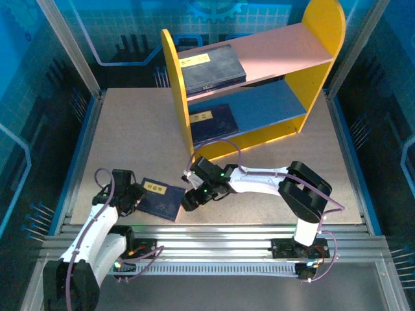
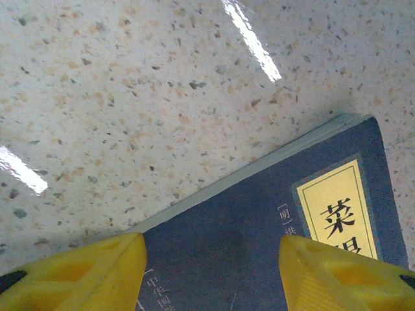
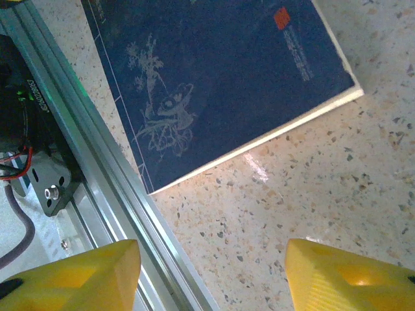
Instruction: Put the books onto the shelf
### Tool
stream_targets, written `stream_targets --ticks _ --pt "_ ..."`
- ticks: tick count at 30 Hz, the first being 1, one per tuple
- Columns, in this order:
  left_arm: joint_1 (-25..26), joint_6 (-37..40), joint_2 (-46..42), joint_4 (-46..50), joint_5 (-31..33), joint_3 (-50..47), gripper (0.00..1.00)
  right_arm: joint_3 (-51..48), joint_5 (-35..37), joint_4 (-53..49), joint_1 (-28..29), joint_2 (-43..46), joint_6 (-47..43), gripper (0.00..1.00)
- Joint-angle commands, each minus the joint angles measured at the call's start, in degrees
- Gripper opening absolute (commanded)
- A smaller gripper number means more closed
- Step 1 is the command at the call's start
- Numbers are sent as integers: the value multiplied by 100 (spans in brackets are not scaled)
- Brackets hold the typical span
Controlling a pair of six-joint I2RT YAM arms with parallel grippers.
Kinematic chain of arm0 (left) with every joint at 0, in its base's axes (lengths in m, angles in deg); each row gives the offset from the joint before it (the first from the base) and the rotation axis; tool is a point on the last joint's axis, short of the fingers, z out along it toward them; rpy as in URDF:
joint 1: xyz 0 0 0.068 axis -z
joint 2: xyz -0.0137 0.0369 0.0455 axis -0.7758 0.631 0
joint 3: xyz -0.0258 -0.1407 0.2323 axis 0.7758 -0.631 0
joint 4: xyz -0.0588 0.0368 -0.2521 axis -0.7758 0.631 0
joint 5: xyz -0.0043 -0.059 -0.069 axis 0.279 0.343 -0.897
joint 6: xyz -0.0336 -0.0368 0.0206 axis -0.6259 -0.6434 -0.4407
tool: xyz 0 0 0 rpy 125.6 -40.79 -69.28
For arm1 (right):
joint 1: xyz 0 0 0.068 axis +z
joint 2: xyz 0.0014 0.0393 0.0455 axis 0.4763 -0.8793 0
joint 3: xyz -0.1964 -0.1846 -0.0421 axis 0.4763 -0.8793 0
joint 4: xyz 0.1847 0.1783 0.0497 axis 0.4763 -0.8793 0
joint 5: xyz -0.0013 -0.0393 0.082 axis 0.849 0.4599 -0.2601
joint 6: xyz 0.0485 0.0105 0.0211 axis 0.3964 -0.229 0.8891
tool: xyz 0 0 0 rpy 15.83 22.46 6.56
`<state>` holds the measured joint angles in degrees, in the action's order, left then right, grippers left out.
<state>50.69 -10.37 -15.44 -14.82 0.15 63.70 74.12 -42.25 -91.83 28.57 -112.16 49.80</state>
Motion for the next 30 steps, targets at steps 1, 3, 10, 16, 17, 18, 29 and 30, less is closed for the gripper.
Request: stream_targets --ticks 1,3,10,16,17,18,29,30 --pt "185 -306 -5 -10 -249 -343 57 161 120 -139 97 -118 -68 62" --pt "311 -397 5 -66 -269 -403 56 170 198 -196 91 -118 -68 62" --pt "838 -758 -47 -172 -245 -374 54 163 453 -439 -21 -216 24 62" --pt "1312 -1044 26 -312 -139 -353 53 82 459 -387 -141 -322 117 62" --pt "1387 -1085 56 -345 -136 -360 53 88 478 -394 -145 -340 126 62" --pt "1462 -1133 79 -371 -128 -353 53 85 488 -395 -162 -355 126 62" --pt "2609 -1572 706 -949 -7 -204 53 -489 623 -273 -745 -101 215 62" --pt "2728 -1590 824 -985 11 -147 53 -556 619 -257 -802 -56 214 62"
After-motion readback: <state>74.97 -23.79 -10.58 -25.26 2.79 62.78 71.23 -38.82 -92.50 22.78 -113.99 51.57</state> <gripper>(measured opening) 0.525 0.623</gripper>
